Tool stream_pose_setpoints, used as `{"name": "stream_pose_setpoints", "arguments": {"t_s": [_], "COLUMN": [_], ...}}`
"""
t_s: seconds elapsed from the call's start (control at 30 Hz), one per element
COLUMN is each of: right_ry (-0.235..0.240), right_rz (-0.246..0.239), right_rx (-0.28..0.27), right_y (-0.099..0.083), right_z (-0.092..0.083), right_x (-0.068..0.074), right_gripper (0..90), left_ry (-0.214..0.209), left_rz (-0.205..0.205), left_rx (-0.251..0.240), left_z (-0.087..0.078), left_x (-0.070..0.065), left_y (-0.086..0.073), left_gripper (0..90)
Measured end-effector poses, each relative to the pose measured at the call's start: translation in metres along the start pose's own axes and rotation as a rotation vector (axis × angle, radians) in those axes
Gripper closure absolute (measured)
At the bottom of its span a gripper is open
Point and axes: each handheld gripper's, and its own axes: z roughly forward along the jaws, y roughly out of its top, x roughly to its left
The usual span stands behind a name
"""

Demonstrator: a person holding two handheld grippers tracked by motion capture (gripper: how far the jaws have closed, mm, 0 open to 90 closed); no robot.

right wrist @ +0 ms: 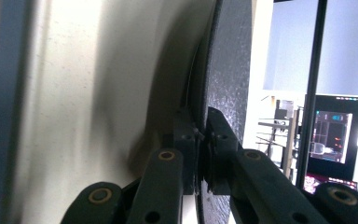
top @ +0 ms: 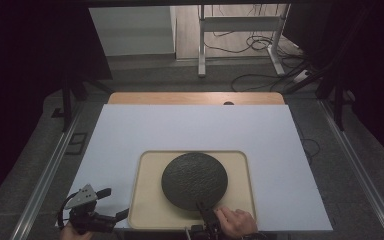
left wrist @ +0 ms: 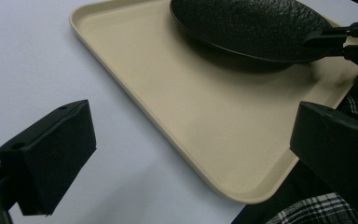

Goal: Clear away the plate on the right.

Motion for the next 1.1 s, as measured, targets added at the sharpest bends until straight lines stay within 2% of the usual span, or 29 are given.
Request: {"name": "stream_pose_setpoints", "arguments": {"t_s": [0.07, 0.1, 0.27, 0.3, 0.47, 0.5, 0.6, 0.63, 0.67, 0.7, 0.73, 0.9, 1.1], "right_ry": [0.005, 0.024, 0.059, 0.076, 0.099, 0.099, 0.083, 0.103, 0.085, 0.102, 0.095, 0.103, 0.091], "right_rz": [0.002, 0.002, 0.005, 0.015, 0.034, 0.034, 0.048, 0.059, 0.074, 0.086, 0.098, 0.115, 0.124], "right_rx": [-0.001, 0.001, 0.004, 0.000, -0.005, -0.005, 0.000, 0.012, -0.011, -0.018, -0.022, -0.028, -0.044], "right_y": [0.000, 0.001, 0.000, 0.000, -0.001, -0.001, -0.001, -0.001, -0.002, -0.003, -0.003, -0.006, -0.007], "right_z": [0.000, 0.002, 0.005, 0.007, 0.007, 0.007, 0.007, 0.006, 0.006, 0.006, 0.005, 0.001, -0.006], "right_x": [0.000, 0.002, 0.006, 0.006, 0.004, 0.004, 0.002, 0.001, 0.000, -0.002, -0.003, -0.005, -0.007], "right_gripper": [83.4, 82.0, 79.2, 77.6, 76.6, 76.6, 68.4, 65.9, 63.9, 61.3, 59.4, 57.0, 54.8], "left_ry": [0.001, 0.001, 0.001, 0.001, 0.001, 0.001, 0.002, 0.002, 0.003, 0.003, 0.003, 0.003, 0.005], "left_rz": [0.002, 0.004, 0.004, 0.003, 0.005, 0.005, 0.005, 0.005, 0.006, 0.006, 0.006, 0.007, 0.008], "left_rx": [0.001, 0.002, 0.002, 0.002, 0.004, 0.004, 0.004, 0.003, 0.004, 0.004, 0.004, 0.005, 0.004], "left_z": [0.000, 0.000, 0.000, 0.000, 0.000, 0.000, 0.001, 0.001, 0.001, 0.001, 0.001, 0.001, 0.001], "left_x": [0.000, 0.000, 0.000, 0.000, 0.000, 0.000, -0.001, -0.001, -0.001, -0.001, -0.001, -0.001, -0.001], "left_y": [0.000, 0.000, 0.000, 0.000, 0.000, 0.000, 0.000, 0.000, 0.000, 0.000, 0.000, 0.000, 0.000], "left_gripper": [0.0, 0.0, 0.0, 0.0, 0.0, 0.0, 0.0, 0.0, 0.0, 0.0, 0.0, 0.0, 0.1]}}
